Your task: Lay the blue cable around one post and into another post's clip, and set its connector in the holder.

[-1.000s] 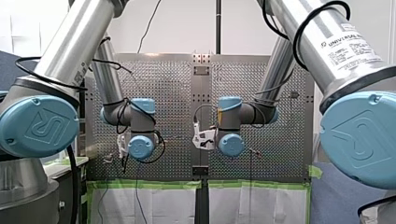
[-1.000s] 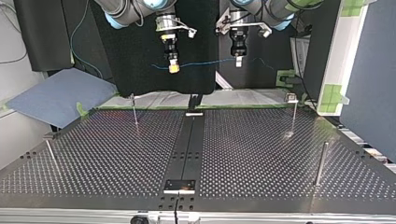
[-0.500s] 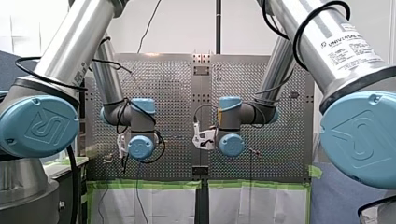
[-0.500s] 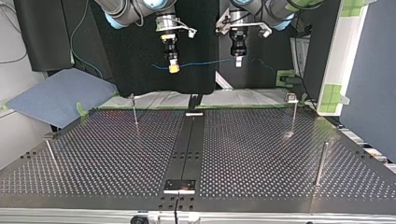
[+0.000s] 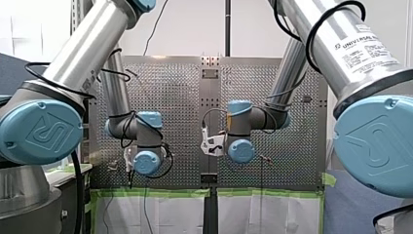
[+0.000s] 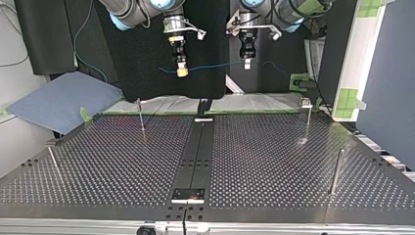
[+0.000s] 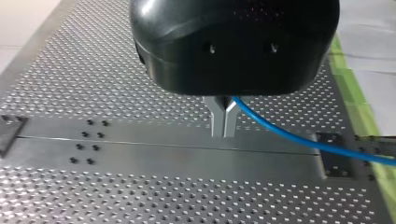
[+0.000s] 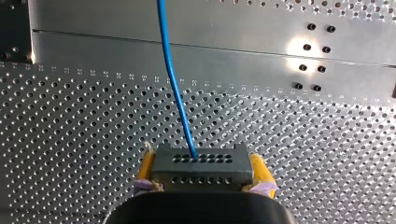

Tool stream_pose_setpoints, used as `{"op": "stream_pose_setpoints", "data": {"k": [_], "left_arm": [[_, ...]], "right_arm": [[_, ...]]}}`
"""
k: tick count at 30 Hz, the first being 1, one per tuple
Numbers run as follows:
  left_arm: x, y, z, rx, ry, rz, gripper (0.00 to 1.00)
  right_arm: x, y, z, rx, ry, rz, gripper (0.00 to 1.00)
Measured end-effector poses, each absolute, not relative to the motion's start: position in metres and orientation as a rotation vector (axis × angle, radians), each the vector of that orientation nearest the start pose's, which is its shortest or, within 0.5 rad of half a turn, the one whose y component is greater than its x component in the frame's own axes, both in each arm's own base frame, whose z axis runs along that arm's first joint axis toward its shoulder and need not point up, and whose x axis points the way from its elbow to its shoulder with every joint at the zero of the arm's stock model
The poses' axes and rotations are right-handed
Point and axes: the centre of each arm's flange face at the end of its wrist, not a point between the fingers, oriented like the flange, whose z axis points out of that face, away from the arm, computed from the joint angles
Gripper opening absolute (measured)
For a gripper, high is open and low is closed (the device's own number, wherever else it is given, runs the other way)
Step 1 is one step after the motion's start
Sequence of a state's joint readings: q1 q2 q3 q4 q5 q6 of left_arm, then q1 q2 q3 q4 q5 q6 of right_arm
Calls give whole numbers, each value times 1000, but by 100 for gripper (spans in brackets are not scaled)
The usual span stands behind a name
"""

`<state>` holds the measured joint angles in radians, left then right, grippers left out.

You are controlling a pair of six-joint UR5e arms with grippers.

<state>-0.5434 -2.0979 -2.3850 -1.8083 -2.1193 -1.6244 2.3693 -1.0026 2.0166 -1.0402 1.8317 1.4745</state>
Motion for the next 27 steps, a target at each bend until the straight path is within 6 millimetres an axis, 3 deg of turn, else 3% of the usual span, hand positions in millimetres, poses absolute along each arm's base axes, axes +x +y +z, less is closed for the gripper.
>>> {"op": "stream_pose_setpoints", "data": {"k": [13,24,27], "left_arm": [[277,-263,7,-2,1666,9,0],[275,-261,1,4,1681,17,0],[275,-261,1,4,1681,17,0]], "right_arm": [[461,-294,88,1594,-810,1540,0],[496,-270,59,1678,-820,1465,0],[506,-264,59,1688,-818,1457,0]]}}
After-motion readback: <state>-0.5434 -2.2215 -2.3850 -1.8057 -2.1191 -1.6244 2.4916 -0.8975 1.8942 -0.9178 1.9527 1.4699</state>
